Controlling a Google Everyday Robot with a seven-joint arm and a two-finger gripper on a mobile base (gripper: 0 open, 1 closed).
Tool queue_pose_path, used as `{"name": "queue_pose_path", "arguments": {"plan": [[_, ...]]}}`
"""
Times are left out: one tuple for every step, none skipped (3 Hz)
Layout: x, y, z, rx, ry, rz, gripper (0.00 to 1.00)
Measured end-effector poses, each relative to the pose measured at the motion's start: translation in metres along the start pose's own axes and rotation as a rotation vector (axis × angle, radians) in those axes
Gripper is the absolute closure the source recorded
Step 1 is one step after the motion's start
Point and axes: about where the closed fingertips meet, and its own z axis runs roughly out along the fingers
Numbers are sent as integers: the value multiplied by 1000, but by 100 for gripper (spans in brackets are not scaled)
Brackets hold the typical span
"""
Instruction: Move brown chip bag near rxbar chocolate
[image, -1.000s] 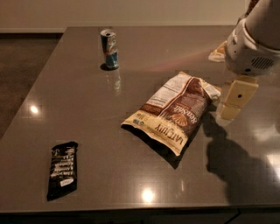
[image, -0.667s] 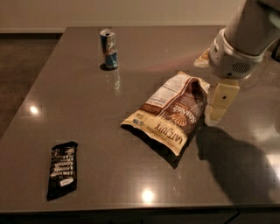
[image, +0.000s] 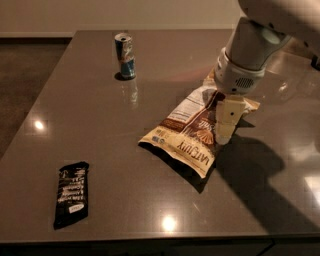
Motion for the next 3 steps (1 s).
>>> {"name": "queue_pose_path", "arguments": {"plan": [[-7, -5, 16, -37, 2, -2, 20], [-14, -4, 19, -53, -12, -5, 44], [-30, 2, 8, -57, -64, -23, 67]]}}
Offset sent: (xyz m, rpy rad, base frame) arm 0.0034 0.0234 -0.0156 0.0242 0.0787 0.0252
